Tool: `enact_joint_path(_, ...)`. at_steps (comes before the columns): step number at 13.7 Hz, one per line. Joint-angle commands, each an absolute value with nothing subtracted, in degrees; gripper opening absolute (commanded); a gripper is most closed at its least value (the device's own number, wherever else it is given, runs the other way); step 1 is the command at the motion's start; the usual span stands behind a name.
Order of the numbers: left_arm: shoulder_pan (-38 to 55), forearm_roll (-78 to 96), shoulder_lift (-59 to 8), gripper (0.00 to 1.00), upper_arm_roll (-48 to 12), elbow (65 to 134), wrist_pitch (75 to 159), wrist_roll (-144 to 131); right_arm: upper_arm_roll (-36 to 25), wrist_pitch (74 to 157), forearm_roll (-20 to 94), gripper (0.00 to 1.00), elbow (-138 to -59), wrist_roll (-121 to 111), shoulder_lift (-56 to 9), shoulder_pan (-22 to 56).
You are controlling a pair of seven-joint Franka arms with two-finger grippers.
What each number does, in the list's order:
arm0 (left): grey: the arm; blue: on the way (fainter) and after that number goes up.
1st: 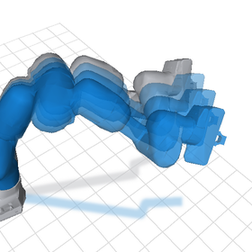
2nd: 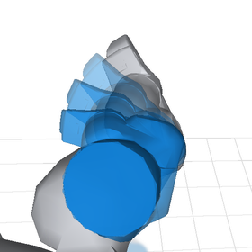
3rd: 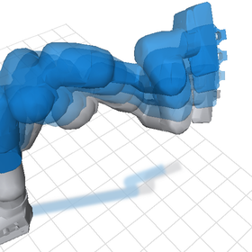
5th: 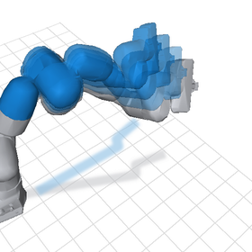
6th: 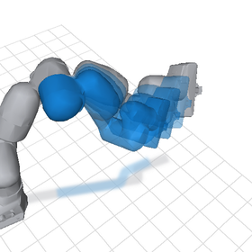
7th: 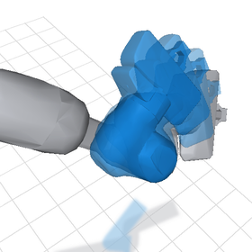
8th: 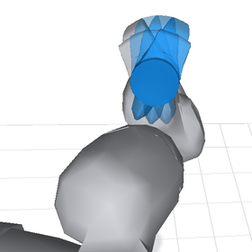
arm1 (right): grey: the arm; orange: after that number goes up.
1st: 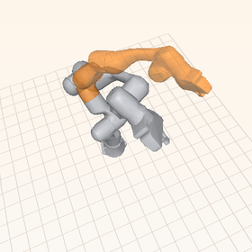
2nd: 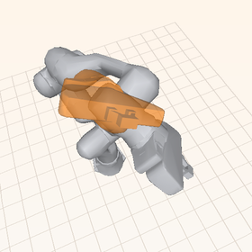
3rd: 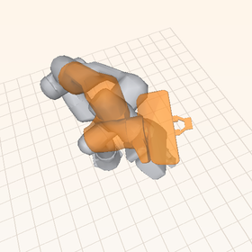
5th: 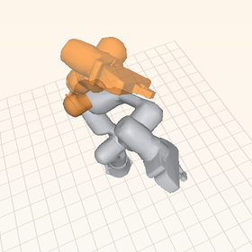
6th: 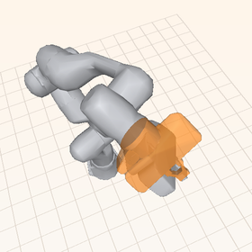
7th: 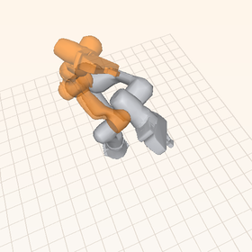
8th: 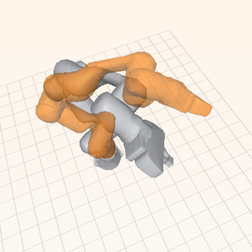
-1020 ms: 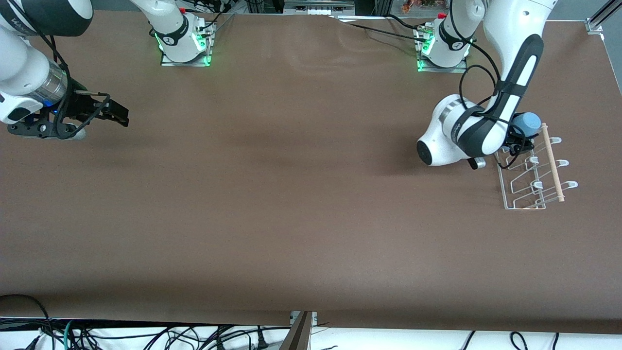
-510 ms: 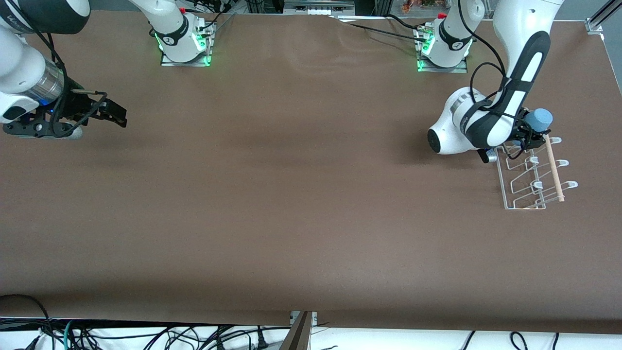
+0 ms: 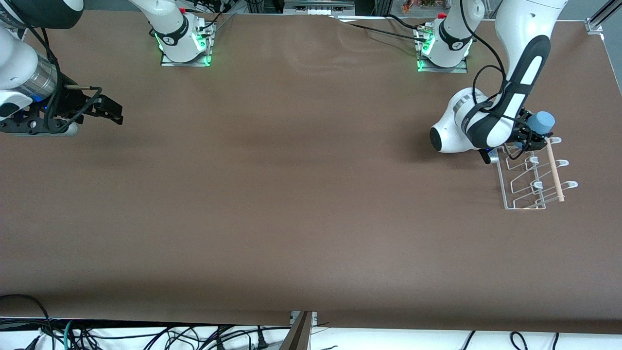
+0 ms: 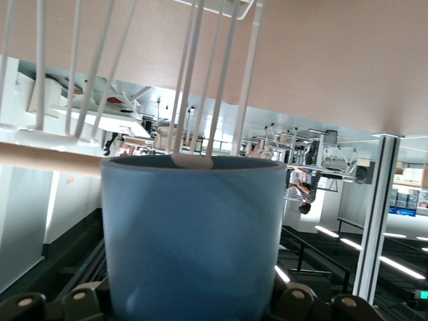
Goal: Transfer cup to left arm and place on rack
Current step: 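Lower the cup onto a rack peg and open the left gripper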
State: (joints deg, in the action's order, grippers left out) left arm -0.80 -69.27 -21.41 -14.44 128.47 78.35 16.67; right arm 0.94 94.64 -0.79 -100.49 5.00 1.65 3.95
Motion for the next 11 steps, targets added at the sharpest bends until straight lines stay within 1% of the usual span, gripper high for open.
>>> enact_joint_path(1,-1.5,-72.4,-22.8,0.0,-14.9,129.1,79.1,14.2,0.4,92.8,-0.9,0.99,-96.6,4.0,-0.3,4.6)
enact_joint_path(4,-1.4,-74.4,-25.0,0.0,-14.9,129.1,79.5,14.0,0.4,92.8,-0.9,0.99,-96.3,4.7,-0.4,4.6)
enact_joint_path(5,-1.5,-74.7,-25.4,0.07,-14.9,129.1,79.6,13.2,0.4,92.8,-1.0,0.99,-96.3,4.7,-0.4,4.6)
enact_joint_path(6,-1.5,-74.7,-25.6,0.35,-14.9,129.1,79.9,13.1,0.4,92.8,-1.0,0.99,-96.2,4.8,-0.4,4.5)
enact_joint_path(7,-1.5,-74.7,-25.6,0.99,-14.9,129.1,80.0,13.1,0.4,92.8,-1.0,0.99,-96.1,4.8,-0.5,4.4)
enact_joint_path(11,-1.5,-74.7,-25.0,1.0,-14.9,128.9,80.0,13.1,0.4,93.3,-1.2,0.99,-96.0,4.8,-0.6,4.4)
